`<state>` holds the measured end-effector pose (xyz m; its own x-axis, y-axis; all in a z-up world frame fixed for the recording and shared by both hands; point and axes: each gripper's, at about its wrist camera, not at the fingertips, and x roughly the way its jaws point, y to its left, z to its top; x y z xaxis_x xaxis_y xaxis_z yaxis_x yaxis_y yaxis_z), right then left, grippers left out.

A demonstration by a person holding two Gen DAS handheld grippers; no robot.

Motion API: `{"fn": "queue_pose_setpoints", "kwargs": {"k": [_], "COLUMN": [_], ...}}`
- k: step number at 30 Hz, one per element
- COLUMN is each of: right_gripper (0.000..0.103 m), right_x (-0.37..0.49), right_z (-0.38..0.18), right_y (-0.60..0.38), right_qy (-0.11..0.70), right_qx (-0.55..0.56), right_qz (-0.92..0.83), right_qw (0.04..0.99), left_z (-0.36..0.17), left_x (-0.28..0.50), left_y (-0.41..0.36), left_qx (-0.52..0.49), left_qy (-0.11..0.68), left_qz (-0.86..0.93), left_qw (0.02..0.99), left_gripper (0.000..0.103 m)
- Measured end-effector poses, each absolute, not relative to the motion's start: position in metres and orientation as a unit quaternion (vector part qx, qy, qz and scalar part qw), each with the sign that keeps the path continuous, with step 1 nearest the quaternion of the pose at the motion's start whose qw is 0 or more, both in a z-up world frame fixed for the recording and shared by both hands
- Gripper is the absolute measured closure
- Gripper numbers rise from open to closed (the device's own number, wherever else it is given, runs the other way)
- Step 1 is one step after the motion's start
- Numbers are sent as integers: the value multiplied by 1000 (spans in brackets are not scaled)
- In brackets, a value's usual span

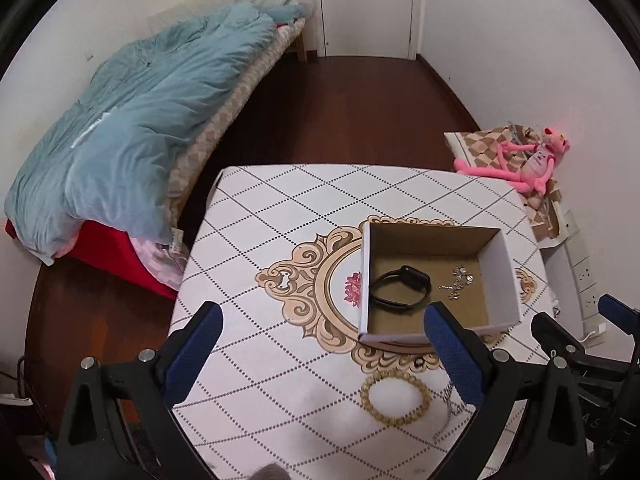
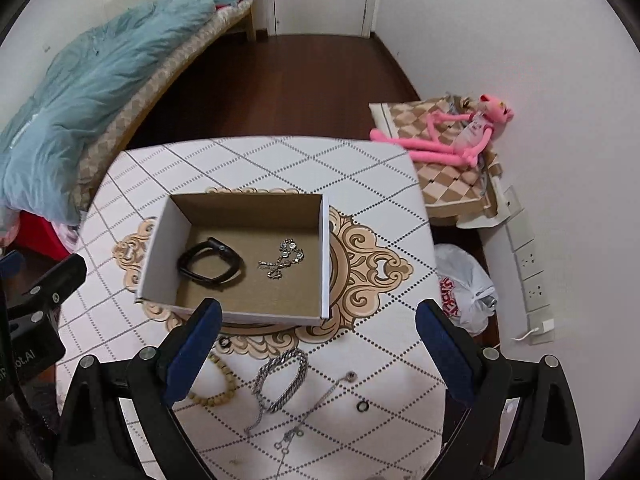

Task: Organize jewelry
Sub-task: 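Lift both tools out of the box, then grasp another silver earring with the right tool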

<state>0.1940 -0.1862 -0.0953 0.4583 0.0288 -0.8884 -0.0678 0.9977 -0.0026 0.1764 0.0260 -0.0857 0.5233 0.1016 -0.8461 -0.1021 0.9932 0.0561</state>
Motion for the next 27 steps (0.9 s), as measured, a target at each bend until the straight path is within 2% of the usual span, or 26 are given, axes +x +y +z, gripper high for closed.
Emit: {"fn": "queue_pose_setpoints", "kwargs": {"k": [9,16,20,27], "right_gripper": [4,4,4,5], "right_x": [146,126,119,95], "right_z": [-52,-47,-79,-174], "right_y": [-189,-196,-205,-215], "right_qy": [485,482,509,587], "right_qx": [-12,15,33,79], "right_qz": [30,37,32,50], "right_qw": [874,875,859,804], "left_z": [-57,-57,-84,-165], "left_x": [136,116,107,92], "left_y": [31,35,37,45], "left_qx": [-10,-16,-10,-1], "left_qy": [467,464,477,541], "left_qz": [51,65,77,97], "left_qw": [883,884,876,835], "left_gripper": [0,0,0,0]}}
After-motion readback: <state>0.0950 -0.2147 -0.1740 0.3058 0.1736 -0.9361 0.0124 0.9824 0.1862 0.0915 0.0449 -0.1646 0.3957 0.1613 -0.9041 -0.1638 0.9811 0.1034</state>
